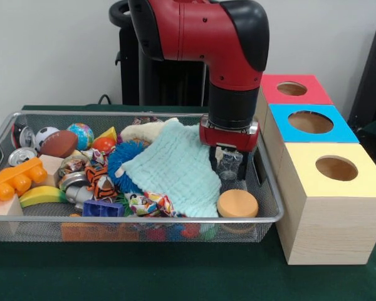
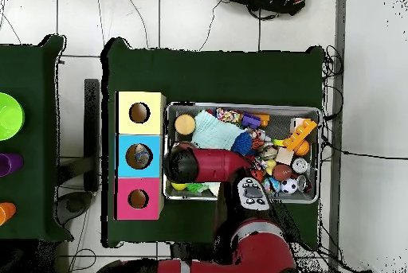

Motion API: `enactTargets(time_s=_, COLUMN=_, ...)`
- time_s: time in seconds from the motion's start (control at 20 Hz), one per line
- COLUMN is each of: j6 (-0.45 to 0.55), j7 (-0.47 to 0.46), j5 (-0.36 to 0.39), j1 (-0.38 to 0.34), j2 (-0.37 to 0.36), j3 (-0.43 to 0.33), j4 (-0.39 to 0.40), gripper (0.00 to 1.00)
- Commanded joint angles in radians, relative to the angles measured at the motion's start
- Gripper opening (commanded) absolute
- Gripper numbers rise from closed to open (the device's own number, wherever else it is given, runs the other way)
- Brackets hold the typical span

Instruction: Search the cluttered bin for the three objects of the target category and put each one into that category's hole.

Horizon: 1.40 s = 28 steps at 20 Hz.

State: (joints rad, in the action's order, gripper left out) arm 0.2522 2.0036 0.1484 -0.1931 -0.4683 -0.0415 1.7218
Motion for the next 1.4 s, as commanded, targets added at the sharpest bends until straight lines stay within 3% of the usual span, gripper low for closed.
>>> enactTargets(time_s=0.05, j6=0.032, j7=0.044, j5=0.026, j1=-0.04, j2=-0.005, j3=-0.073, j4=0.063, gripper=1.0)
enactTargets(time_s=0.2, j6=0.058, j7=0.039, j5=0.024, j1=-0.032, j2=0.002, j3=-0.065, j4=0.05, gripper=1.0)
enactTargets(time_s=0.5, j6=0.063, j7=-0.031, j5=0.076, j1=-0.056, j2=0.102, j3=-0.081, j4=0.033, gripper=1.0)
enactTargets(time_s=0.7, j6=0.098, j7=-0.075, j5=0.1, j1=-0.075, j2=0.103, j3=-0.106, j4=0.039, gripper=1.0)
enactTargets(time_s=1.1, j6=0.039, j7=-0.073, j5=0.191, j1=-0.084, j2=0.13, j3=-0.099, j4=0.086, gripper=1.0)
enactTargets(time_s=1.4, j6=0.078, j7=-0.072, j5=0.207, j1=-0.119, j2=0.09, j3=-0.143, j4=0.123, gripper=1.0)
